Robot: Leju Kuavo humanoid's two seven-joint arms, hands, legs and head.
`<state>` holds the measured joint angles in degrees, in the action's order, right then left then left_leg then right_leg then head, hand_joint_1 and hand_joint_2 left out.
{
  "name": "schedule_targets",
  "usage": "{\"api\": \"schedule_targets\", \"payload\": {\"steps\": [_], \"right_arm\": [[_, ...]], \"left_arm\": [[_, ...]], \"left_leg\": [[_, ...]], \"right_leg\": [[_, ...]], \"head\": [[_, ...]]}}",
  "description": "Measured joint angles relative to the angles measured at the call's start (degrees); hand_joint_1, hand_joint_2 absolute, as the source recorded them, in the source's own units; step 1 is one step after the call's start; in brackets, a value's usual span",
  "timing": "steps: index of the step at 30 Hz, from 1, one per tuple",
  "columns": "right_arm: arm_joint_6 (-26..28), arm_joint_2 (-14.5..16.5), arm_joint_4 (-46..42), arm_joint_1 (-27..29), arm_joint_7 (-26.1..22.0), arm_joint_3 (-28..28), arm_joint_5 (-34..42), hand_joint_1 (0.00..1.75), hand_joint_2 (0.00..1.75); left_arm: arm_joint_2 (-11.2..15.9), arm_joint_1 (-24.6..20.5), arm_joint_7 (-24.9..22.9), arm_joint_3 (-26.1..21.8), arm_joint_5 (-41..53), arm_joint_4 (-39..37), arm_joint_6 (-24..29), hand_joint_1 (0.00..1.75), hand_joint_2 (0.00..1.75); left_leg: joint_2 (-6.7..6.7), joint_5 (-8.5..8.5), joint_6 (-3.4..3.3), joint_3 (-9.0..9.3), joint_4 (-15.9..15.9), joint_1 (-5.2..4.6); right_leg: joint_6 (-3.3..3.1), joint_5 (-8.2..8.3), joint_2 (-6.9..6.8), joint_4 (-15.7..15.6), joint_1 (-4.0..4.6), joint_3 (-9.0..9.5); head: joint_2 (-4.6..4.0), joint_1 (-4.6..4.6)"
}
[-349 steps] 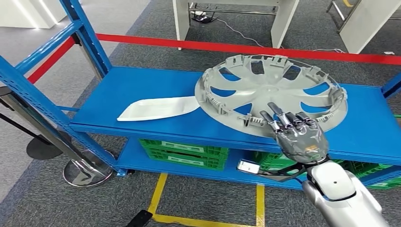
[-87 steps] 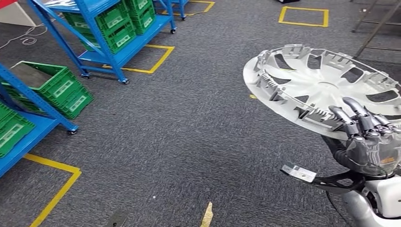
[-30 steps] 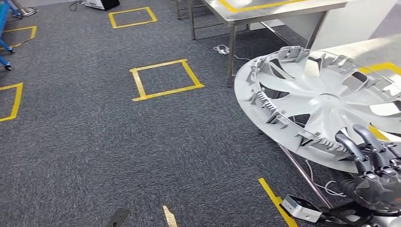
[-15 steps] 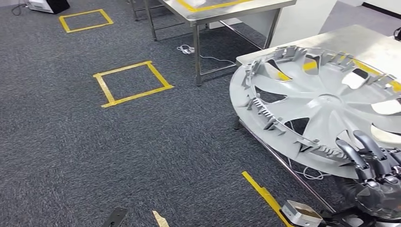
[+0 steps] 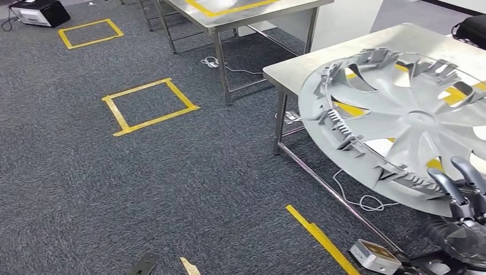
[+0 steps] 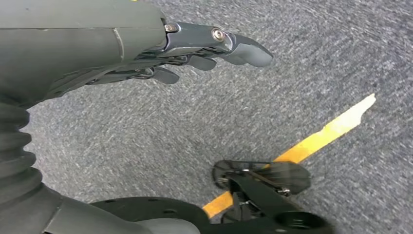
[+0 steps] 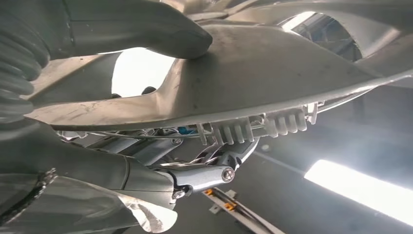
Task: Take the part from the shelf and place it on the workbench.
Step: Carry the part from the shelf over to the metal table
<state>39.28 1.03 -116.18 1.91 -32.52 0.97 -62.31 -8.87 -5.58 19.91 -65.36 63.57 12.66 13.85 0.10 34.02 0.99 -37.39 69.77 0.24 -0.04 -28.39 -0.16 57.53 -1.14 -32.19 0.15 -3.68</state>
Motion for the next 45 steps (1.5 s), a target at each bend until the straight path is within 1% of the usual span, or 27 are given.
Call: {"api": "schedule_targets", "payload": {"steps": [1, 2, 3, 5, 7, 10, 12, 13, 15, 16, 17, 18, 19, 21, 23, 27, 29, 31, 32, 33, 34, 36, 37, 39, 42, 43, 45], "right_arm": [[0.0, 0.2, 0.0, 0.0, -0.1, 0.1, 0.0, 1.75, 1.75], [0.0, 0.3, 0.0, 0.0, -0.3, 0.2, 0.0, 1.75, 1.75], [0.0, 0.3, 0.0, 0.1, -0.4, 0.3, 0.0, 1.75, 1.75], [0.0, 0.5, 0.0, 0.1, -0.6, 0.4, 0.0, 1.75, 1.75], [0.0, 0.7, -0.1, 0.1, -0.6, 0.5, 0.0, 1.75, 1.75], [0.0, 0.8, -0.2, 0.1, -0.6, 0.7, 0.0, 1.75, 1.75], [0.0, 0.8, -0.2, 0.0, -0.6, 0.9, 0.0, 1.75, 1.75], [0.0, 0.8, -0.2, 0.0, -0.5, 1.0, 0.0, 1.75, 1.75], [0.0, 0.8, -0.2, -0.1, -0.4, 1.2, 0.1, 1.75, 1.75], [0.0, 0.8, -0.2, -0.1, -0.4, 1.3, 0.1, 1.75, 1.75], [0.0, 0.8, -0.2, 0.0, -0.4, 1.5, 0.1, 1.75, 1.75], [0.0, 0.8, -0.2, 0.0, -0.3, 1.6, 0.2, 1.75, 1.75], [0.0, 0.8, -0.2, 0.1, -0.3, 1.7, 0.3, 1.75, 1.75], [0.0, 0.8, -0.2, 0.0, -0.4, 1.8, 0.4, 1.75, 1.75], [0.0, 0.8, -0.2, 0.0, -0.4, 1.9, 0.5, 1.75, 1.75], [0.0, 0.8, -0.3, 0.2, -0.4, 2.1, 0.8, 1.75, 1.75], [0.0, 0.8, -0.4, 0.2, -0.4, 2.2, 0.9, 1.75, 1.75], [0.0, 0.8, -0.4, 0.2, -0.4, 2.3, 0.9, 1.75, 1.75], [0.0, 0.8, -0.4, 0.2, -0.4, 2.3, 0.9, 1.75, 1.75], [0.0, 0.8, -0.4, 0.2, -0.4, 2.4, 0.8, 1.75, 1.75], [0.0, 0.8, -0.4, 0.2, -0.4, 2.4, 0.8, 1.75, 1.75], [0.0, 0.8, -0.4, 0.2, -0.4, 2.4, 0.8, 1.75, 1.75], [0.0, 0.8, -0.4, 0.2, -0.4, 2.4, 0.8, 1.75, 1.75], [0.0, 0.8, -0.4, 0.2, -0.4, 2.4, 0.8, 1.75, 1.75], [0.0, 0.8, -0.5, 0.2, -0.4, 2.4, 0.7, 1.75, 1.75], [0.0, 0.8, -0.5, 0.2, -0.4, 2.4, 0.6, 1.75, 1.75], [0.0, 0.8, -0.5, 0.2, -0.4, 2.4, 0.5, 1.75, 1.75]], "left_arm": [[0.0, 0.0, 0.0, 0.0, 0.0, 0.0, -0.1, 0.00, 1.75], [0.0, 0.1, 0.1, -0.1, 0.0, 0.0, -0.2, 0.00, 1.75], [0.0, 0.1, 0.1, -0.1, 0.0, 0.0, -0.2, 0.00, 1.75], [0.1, 0.1, 0.2, -0.1, 0.0, 0.0, -0.3, 0.00, 1.75], [0.2, 0.0, 0.3, -0.2, 0.0, 0.0, -0.3, 0.00, 1.75], [0.3, 0.0, 0.3, -0.2, 0.0, 0.0, -0.5, 0.00, 1.75], [0.3, 0.1, 0.4, -0.2, 0.0, 0.0, -0.7, 0.00, 1.75], [0.3, 0.0, 0.4, -0.2, 0.0, 0.0, -0.7, 0.00, 1.75], [0.3, 0.0, 0.4, -0.2, 0.0, 0.0, -0.8, 0.00, 1.75], [0.2, 0.0, 0.4, -0.2, 0.0, 0.0, -0.8, 0.00, 1.75], [0.2, 0.0, 0.4, -0.2, 0.0, 0.0, -0.9, 0.00, 1.75], [0.2, 0.0, 0.4, -0.2, 0.0, 0.0, -0.9, 0.00, 1.75], [0.1, 0.0, 0.4, -0.2, 0.0, 0.0, -0.9, 0.00, 1.75], [0.0, 0.0, 0.4, -0.2, 0.0, 0.0, -0.9, 0.00, 1.75], [0.0, 0.0, 0.4, -0.2, 0.0, 0.0, -0.9, 0.00, 1.75], [0.0, 0.0, 0.4, -0.2, 0.0, 0.0, -0.9, 0.00, 1.75], [0.0, 0.0, 0.4, -0.2, 0.0, 0.0, -0.9, 0.00, 1.75], [0.0, 0.1, 0.4, -0.2, 0.0, 0.0, -1.1, 0.00, 1.75], [0.0, 0.1, 0.4, -0.2, 0.0, 0.0, -1.1, 0.00, 1.75], [0.0, 0.2, 0.4, -0.2, 0.0, 0.0, -1.2, 0.00, 1.75], [0.0, 0.2, 0.4, -0.2, 0.0, 0.0, -1.2, 0.00, 1.75], [0.1, 0.2, 0.4, -0.2, 0.0, 0.0, -1.3, 0.00, 1.75], [0.1, 0.2, 0.4, -0.2, 0.0, 0.0, -1.3, 0.00, 1.75], [0.2, 0.1, 0.4, -0.2, 0.0, 0.0, -1.3, 0.00, 1.75], [0.2, 0.2, 0.4, -0.2, 0.0, 0.0, -1.4, 0.00, 1.75], [0.2, 0.1, 0.4, -0.3, 0.0, 0.0, -1.4, 0.00, 1.75], [0.2, 0.0, 0.4, -0.3, 0.0, 0.0, -1.5, 0.00, 1.75]], "left_leg": [[0.00, 1.05, 0.08, -1.45, 3.1, 0.03], [0.00, 1.03, 0.06, -2.15, 4.6, 0.04], [0.00, -0.14, -0.04, -1.85, 3.8, 0.03], [-0.06, -4.44, -0.56, 1.16, -3.1, -0.02], [-0.17, -6.84, -1.10, 4.01, -9.7, -0.23], [-0.21, -6.76, -1.50, 4.66, -11.9, -0.37], [-0.15, -7.12, -1.97, 4.74, -12.4, -0.14], [-0.11, -7.29, -2.23, 4.79, -12.7, -0.02], [-0.06, -7.37, -2.46, 4.76, -12.7, 0.00], [-0.05, -7.37, -2.51, 4.74, -12.7, -0.02], [-0.04, -7.35, -2.53, 4.75, -12.7, -0.03], [-0.04, -7.34, -2.53, 4.77, -12.7, -0.02], [-0.04, -7.31, -2.49, 4.83, -12.7, 0.01], [-0.07, -7.12, -2.16, 4.84, -12.4, -0.10], [-0.14, -7.01, -1.63, 4.59, -12.0, -0.35], [-0.16, -6.19, -0.74, 4.01, -10.7, -0.27], [-0.17, -3.31, -0.23, 1.97, -5.9, -0.16], [-0.17, -0.11, -0.01, -1.38, 1.5, -0.11], [-0.17, 0.43, -0.07, -2.51, 3.9, -0.10], [-0.17, -0.11, -0.25, -2.76, 4.4, -0.13], [-0.18, -1.64, -0.58, -2.03, 2.6, -0.20], [-0.22, -5.54, -1.61, 1.28, -4.6, -0.59], [-0.23, -6.71, -2.06, 2.79, -8.0, -0.79], [-0.23, -7.04, -2.51, 4.02, -11.0, -1.08], [-0.17, -7.40, -2.75, 4.31, -12.2, -0.81], [-0.14, -7.61, -2.88, 4.49, -12.6, -0.64], [-0.09, -7.82, -3.05, 4.65, -13.0, -0.52]], "right_leg": [[-0.07, -0.03, 0.06, 0.0, 0.05, 0.02], [-0.11, -0.06, 0.15, 0.0, 0.10, 0.07], [-0.11, -0.08, 0.27, 0.1, 0.14, 0.14], [-0.05, -0.16, 0.48, 0.1, 0.18, 0.35], [0.27, -0.25, 0.62, 0.2, 0.38, 0.25], [1.12, -0.10, 0.63, 0.1, 0.50, -0.12], [1.64, -0.98, 0.57, 1.0, 0.47, -0.74], [1.81, -2.27, 0.54, 3.0, 0.47, -1.74], [2.03, -5.79, 0.49, 10.2, 0.43, -5.18], [2.15, -7.03, 0.48, 13.8, 0.42, -6.90], [2.27, -7.31, 0.48, 15.9, 0.42, -7.96], [2.36, -6.50, 0.45, 15.8, 0.39, -8.01], [2.40, -4.71, 0.38, 13.3, 0.34, -6.90], [2.44, -1.14, 0.13, 5.4, 0.25, -2.95], [2.04, -0.08, 0.08, 0.9, 0.27, -0.56], [0.72, -0.17, 0.26, 0.6, 0.29, -0.42], [0.15, -0.14, 0.21, 0.5, 0.19, -0.31], [-0.15, -0.21, 0.20, 0.6, 0.33, -0.28], [-0.22, -0.23, 0.24, 0.6, 0.44, -0.25], [-0.27, -0.25, 0.29, 0.6, 0.56, -0.19], [-0.28, -0.26, 0.37, 0.6, 0.67, -0.09], [-0.30, -0.34, 0.47, 0.6, 0.89, 0.12], [-0.23, -0.38, 0.50, 0.6, 0.99, 0.10], [0.09, -0.38, 0.48, 0.6, 1.06, -0.12], [0.87, -0.79, 0.37, 0.8, 1.02, -0.55], [1.10, -1.69, 0.34, 2.0, 1.03, -1.22], [1.49, -4.89, 0.31, 8.2, 0.94, -4.21]], "head": [[0.00, 0.00], [0.00, 0.00], [0.00, 0.00], [0.00, 0.01], [0.00, 0.00], [0.00, 0.05], [0.00, 0.10], [0.00, 0.15], [0.00, 0.20], [0.00, 0.18], [0.00, 0.19], [0.00, 0.19], [0.00, 0.19], [0.00, 0.22], [0.00, 0.13], [0.00, -0.13], [0.00, -0.32], [0.00, -0.41], [0.00, -0.42], [0.00, -0.42], [0.00, -0.42], [0.00, -0.38], [0.00, -0.38], [0.00, -0.37], [0.00, -0.32], [0.00, -0.22], [0.00, -0.06]]}}
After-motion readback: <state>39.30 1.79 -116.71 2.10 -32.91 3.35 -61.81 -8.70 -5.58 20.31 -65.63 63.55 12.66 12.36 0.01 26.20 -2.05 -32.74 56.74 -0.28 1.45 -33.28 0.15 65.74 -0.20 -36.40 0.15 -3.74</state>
